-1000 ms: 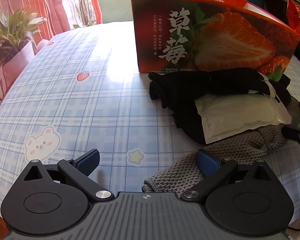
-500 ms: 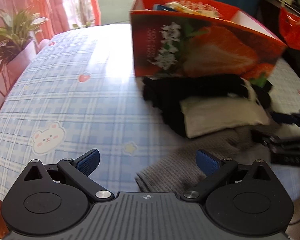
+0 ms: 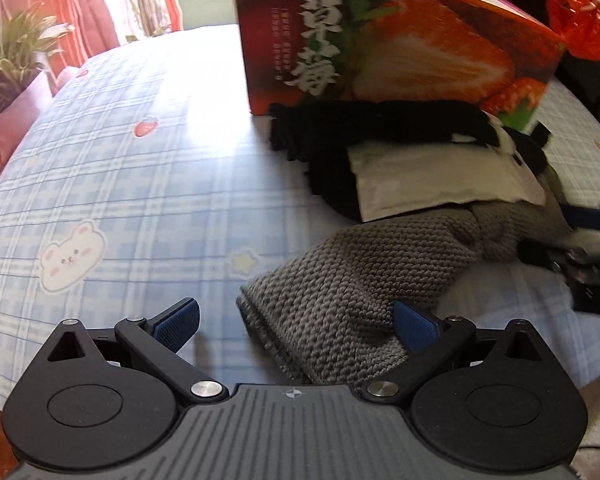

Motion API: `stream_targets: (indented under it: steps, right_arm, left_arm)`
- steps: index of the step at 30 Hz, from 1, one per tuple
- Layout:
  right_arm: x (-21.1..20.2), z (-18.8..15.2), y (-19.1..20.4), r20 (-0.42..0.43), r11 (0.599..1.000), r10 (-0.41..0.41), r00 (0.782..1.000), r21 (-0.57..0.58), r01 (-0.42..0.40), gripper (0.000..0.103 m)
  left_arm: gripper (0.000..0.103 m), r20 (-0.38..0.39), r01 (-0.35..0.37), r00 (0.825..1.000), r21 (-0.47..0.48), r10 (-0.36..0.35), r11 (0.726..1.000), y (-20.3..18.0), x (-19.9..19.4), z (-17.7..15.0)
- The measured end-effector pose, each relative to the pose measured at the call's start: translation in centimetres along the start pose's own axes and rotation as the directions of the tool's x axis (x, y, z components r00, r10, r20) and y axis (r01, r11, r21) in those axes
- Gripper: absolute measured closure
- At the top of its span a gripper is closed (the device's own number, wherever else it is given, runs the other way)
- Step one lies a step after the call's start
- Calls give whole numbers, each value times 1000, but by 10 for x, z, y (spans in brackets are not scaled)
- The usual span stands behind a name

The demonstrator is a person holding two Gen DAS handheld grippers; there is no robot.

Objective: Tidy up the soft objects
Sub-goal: 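Lower both grippers onto the two ends of the grey knit cloth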

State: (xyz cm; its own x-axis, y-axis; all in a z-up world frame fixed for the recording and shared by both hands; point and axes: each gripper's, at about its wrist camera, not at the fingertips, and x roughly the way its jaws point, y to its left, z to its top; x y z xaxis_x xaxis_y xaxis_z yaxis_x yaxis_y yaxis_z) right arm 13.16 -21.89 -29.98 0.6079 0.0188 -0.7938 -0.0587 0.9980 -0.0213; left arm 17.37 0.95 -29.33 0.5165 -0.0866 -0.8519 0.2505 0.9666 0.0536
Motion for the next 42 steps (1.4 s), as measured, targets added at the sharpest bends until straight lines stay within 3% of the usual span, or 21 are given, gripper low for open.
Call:
stream_targets:
  steps: [3, 6, 11, 15, 25, 34, 42]
  right_arm:
    - [-3, 1, -1, 5, 1000, 19, 1000, 23, -19, 38]
    - [-11, 4, -4, 63, 1000, 21, 998, 19, -22, 39]
    - [-9, 3, -20, 113, 996, -39, 993, 79, 30, 37]
    - [4, -8, -22, 100, 997, -44, 994, 69, 37, 33]
    - [10, -31, -27, 208, 999, -27, 978, 28, 22, 21]
    - [10, -31, -27, 215, 1000, -17, 976, 29, 11, 19]
    - [9, -31, -28, 218, 999, -12, 976, 33, 5, 18]
  left_arm:
    - [0, 9, 2, 1000, -26, -1, 1000, 10, 5, 3]
    - [0, 22, 17, 1000, -46, -16, 999, 14, 4, 1]
    - [0, 56, 16, 998, -47, -13, 999, 14, 3, -5]
    - [0, 62, 13, 998, -54, -10, 998, 18, 6, -5]
    - [0, 86, -1, 996, -83, 9, 997, 14, 8, -13]
    - [0, 127, -22, 991, -106, 36, 994, 9, 7, -20]
    - [0, 98, -10, 995, -99, 20, 995, 13, 7, -12]
